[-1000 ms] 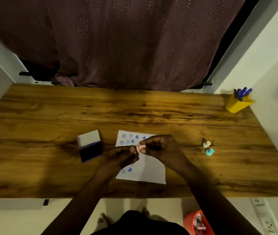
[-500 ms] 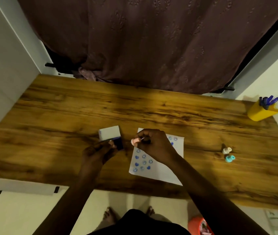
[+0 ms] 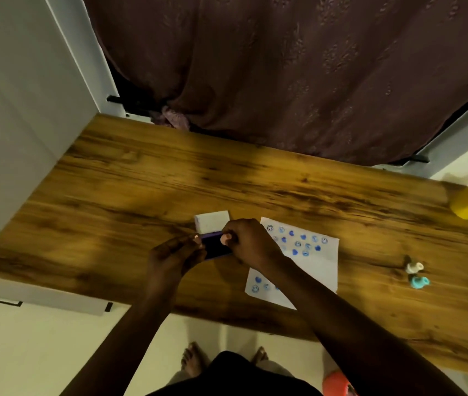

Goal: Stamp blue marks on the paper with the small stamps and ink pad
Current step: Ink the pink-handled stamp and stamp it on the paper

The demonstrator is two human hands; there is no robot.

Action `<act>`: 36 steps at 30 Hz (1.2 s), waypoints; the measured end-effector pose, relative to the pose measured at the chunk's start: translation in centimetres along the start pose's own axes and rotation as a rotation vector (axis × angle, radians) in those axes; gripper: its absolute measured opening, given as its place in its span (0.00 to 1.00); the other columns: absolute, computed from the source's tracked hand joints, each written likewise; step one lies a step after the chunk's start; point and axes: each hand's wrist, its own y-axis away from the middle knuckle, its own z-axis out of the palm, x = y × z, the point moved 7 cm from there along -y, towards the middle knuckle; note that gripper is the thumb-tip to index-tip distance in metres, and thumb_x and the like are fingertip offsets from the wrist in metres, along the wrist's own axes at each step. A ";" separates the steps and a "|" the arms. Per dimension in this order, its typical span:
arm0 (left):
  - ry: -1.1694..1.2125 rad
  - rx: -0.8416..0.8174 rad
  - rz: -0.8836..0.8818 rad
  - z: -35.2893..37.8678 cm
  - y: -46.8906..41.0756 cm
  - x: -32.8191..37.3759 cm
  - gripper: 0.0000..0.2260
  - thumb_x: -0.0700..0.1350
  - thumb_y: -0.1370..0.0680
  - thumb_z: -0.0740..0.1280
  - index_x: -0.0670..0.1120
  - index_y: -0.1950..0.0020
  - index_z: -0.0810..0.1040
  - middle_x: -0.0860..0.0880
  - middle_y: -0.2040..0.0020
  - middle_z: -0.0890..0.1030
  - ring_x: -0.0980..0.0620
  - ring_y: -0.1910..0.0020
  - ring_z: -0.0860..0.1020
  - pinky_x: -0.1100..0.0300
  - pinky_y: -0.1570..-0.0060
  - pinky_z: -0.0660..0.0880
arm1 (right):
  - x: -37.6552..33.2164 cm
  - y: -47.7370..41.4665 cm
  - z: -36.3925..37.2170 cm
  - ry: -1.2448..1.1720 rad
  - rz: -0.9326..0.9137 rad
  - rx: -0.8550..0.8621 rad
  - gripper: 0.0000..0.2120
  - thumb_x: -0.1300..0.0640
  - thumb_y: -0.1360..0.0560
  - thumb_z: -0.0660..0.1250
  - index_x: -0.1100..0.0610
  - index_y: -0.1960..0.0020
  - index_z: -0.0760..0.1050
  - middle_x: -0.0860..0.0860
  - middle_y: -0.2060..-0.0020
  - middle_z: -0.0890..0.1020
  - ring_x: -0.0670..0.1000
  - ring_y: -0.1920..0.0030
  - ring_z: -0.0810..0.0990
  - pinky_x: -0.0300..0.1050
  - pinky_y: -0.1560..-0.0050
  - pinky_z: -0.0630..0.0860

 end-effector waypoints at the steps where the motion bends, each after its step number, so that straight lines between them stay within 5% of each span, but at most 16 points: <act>1: 0.000 -0.001 0.000 -0.2 -0.1 0.1 0.10 0.39 0.24 0.74 0.37 0.44 0.85 0.38 0.45 0.88 0.41 0.44 0.87 0.56 0.49 0.86 | -0.1 -0.2 0.3 0.014 0.001 -0.014 0.08 0.59 0.22 0.69 0.55 0.45 0.84 0.55 0.50 0.86 0.55 0.50 0.84 0.47 0.53 0.80; 5: -0.004 -0.009 -0.011 -0.8 -0.5 0.2 0.14 0.44 0.27 0.76 0.39 0.44 0.86 0.39 0.45 0.88 0.42 0.44 0.87 0.53 0.47 0.85 | -0.2 -0.5 1.2 0.073 0.012 -0.045 0.09 0.59 0.21 0.69 0.55 0.42 0.83 0.56 0.48 0.86 0.57 0.47 0.84 0.52 0.47 0.81; 15: -0.021 0.007 -0.072 -0.6 -1.1 -0.6 0.11 0.38 0.22 0.73 0.37 0.41 0.84 0.39 0.43 0.87 0.41 0.42 0.86 0.55 0.47 0.85 | 0.0 -0.9 2.3 0.122 0.072 -0.042 0.10 0.58 0.20 0.68 0.55 0.40 0.83 0.57 0.43 0.85 0.57 0.42 0.83 0.49 0.43 0.80; 27: -0.011 0.017 -0.053 0.9 -0.5 0.4 0.09 0.35 0.21 0.72 0.36 0.42 0.85 0.38 0.44 0.88 0.42 0.45 0.87 0.55 0.47 0.85 | -0.5 -0.7 1.7 0.168 0.013 -0.005 0.09 0.61 0.22 0.70 0.56 0.43 0.83 0.60 0.46 0.85 0.61 0.44 0.84 0.50 0.48 0.80; 36: -0.036 -0.045 -0.059 3.4 0.0 -0.3 0.14 0.36 0.22 0.72 0.35 0.37 0.82 0.38 0.42 0.87 0.39 0.40 0.85 0.55 0.48 0.86 | 1.2 1.9 -3.8 -0.128 0.014 0.198 0.06 0.57 0.24 0.71 0.53 0.50 0.86 0.50 0.54 0.88 0.51 0.53 0.85 0.50 0.52 0.82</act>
